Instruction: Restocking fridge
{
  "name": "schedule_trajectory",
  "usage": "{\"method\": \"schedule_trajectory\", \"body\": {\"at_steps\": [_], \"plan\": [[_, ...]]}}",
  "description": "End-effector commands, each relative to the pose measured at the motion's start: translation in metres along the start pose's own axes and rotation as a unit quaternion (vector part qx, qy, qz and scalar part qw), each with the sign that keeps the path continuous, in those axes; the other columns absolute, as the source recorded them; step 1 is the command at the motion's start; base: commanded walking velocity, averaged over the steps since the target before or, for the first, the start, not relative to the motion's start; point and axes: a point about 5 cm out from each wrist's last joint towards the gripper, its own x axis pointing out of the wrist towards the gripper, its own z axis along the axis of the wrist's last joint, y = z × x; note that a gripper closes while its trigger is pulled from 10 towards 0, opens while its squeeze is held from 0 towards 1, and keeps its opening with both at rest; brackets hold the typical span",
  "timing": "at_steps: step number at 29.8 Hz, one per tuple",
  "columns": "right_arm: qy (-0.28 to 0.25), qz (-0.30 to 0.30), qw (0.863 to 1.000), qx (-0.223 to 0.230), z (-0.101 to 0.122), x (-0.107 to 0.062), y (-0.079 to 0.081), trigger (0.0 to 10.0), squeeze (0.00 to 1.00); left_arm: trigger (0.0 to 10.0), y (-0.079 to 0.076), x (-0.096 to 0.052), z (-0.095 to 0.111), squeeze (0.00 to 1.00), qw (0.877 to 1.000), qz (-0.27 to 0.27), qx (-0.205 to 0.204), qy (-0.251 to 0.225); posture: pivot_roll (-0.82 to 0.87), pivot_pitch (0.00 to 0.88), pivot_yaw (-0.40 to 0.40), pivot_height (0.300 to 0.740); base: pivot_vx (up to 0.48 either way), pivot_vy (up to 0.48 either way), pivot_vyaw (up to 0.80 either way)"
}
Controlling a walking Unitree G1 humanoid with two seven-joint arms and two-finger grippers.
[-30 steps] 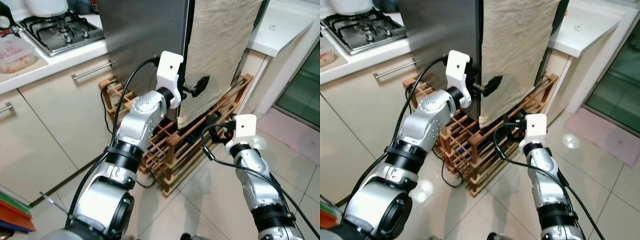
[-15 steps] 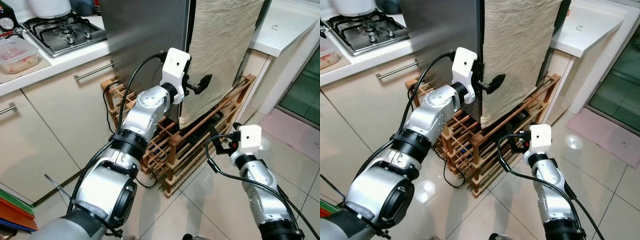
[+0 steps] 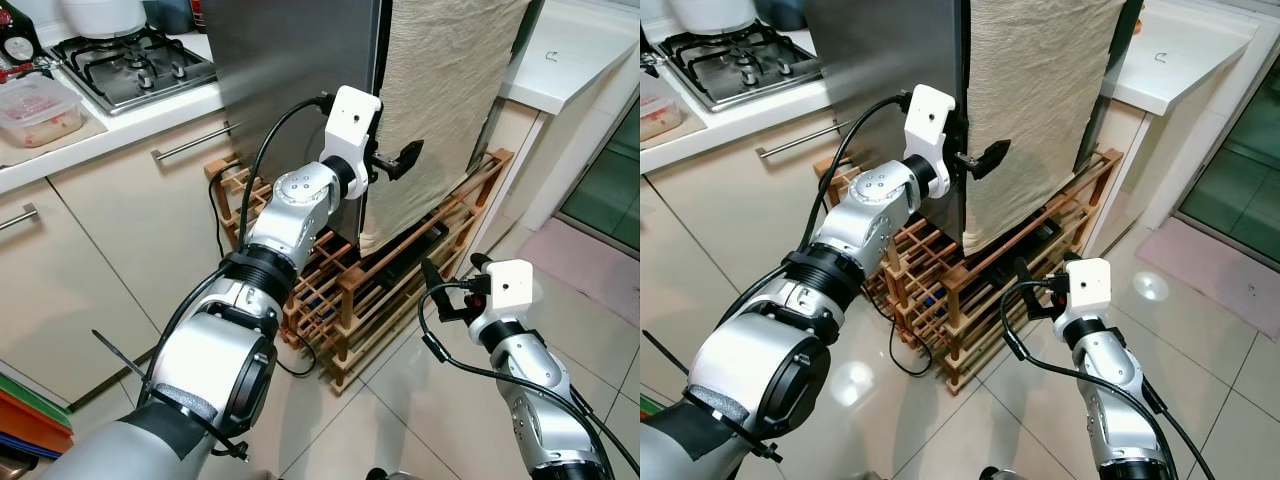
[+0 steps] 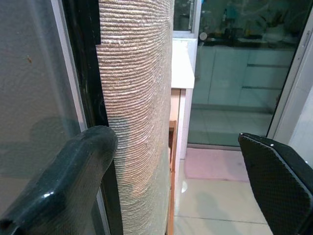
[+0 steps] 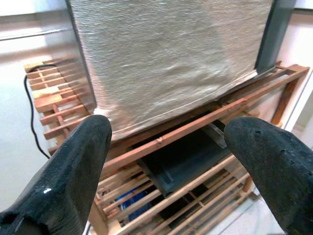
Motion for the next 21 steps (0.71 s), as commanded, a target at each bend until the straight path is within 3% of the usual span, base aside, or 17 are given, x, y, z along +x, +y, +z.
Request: {"method": "schedule_trajectory", "body": {"at_steps": [1,11,12,14,15,21], "plan": [[-0.001,0.002,1.0,0.004,0.003,0.001,0.004,10.0,0.0,10.0,0.007,0.001,0.011,0.0,1.0,0.018,0.012,-0.015,-0.13,0.035,0.043,0.74,0.0,0.0,0.0],[-0.002,0.007,1.0,0.004,0.006,0.003,0.006,10.0,0.0,10.0,-0.012,0.011,0.019,0.0,0.998,-0.027,-0.041,-0.036,-0.13,0.045,0.039,0.74,0.0,0.0,0.0],[-0.002,0.007,1.0,0.004,0.006,0.004,0.006,10.0,0.0,4.6,-0.013,0.012,0.02,0.0,0.998,-0.031,-0.043,-0.038,-0.13,0.046,0.038,0.74,0.0,0.0,0.0],[-0.002,0.007,1.0,0.004,0.006,0.004,0.006,10.0,0.0,4.6,-0.014,0.012,0.02,0.0,0.998,-0.033,-0.045,-0.04,-0.13,0.046,0.038,0.74,0.0,0.0,0.0],[-0.002,0.008,1.0,0.004,0.006,0.004,0.007,10.0,0.0,0.0,-0.016,0.013,0.021,0.0,0.997,-0.038,-0.044,-0.043,-0.13,0.047,0.038,0.74,0.0,0.0,0.0],[0.0,0.009,1.0,0.003,0.006,0.006,0.007,10.0,0.0,0.0,-0.018,0.014,0.02,0.0,0.998,-0.041,-0.038,-0.042,-0.13,0.048,0.038,0.74,0.0,0.0,0.0]]}}
